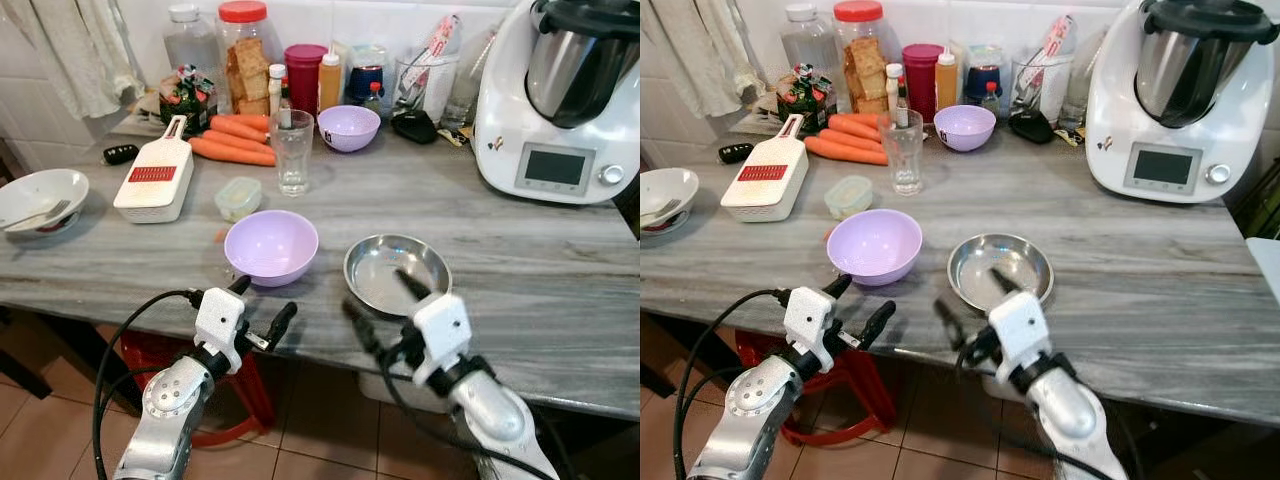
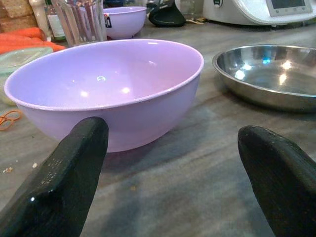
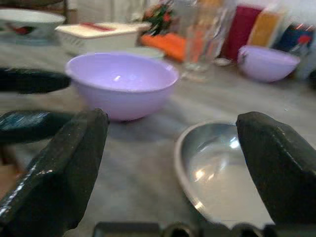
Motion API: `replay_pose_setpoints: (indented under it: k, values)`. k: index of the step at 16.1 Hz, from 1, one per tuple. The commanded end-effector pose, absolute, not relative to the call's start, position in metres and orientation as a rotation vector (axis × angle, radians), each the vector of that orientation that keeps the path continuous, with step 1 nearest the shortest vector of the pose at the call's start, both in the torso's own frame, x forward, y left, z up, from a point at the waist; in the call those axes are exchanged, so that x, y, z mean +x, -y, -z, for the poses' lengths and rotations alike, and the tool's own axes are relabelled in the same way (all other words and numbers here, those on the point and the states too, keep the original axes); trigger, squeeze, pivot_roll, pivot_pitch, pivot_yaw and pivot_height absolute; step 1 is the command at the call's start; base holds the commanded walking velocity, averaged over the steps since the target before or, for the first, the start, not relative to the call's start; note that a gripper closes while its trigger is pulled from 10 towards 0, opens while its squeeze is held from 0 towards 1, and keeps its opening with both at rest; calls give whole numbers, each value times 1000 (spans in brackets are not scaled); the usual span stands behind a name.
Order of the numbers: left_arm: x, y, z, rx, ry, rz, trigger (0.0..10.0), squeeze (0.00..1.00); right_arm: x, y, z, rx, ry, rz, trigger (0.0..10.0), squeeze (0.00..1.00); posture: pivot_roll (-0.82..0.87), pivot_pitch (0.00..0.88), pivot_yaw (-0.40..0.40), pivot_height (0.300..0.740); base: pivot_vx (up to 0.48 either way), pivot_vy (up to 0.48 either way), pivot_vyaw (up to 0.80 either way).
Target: Setting the table
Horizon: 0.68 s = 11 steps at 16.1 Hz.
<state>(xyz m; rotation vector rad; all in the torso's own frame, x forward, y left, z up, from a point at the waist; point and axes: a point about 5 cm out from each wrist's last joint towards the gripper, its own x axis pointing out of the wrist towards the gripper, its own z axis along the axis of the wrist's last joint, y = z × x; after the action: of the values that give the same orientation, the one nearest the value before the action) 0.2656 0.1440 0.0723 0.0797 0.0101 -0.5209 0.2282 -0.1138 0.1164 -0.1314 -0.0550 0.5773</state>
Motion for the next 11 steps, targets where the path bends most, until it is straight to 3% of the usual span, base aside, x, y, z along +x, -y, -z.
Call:
replay_pose_setpoints:
  k: [1,11]
  values:
    - [269,-146,-73,89,-16,508,10000,0,226,114,-119,-122,44,-595,10000,1000,-44,0,44,740,0,0,0]
    - [285,-137,-76,69,-16,497,10000,0,220,108,-115,-76,-37,-647,10000,1000,-45,0,51,740,0,0,0]
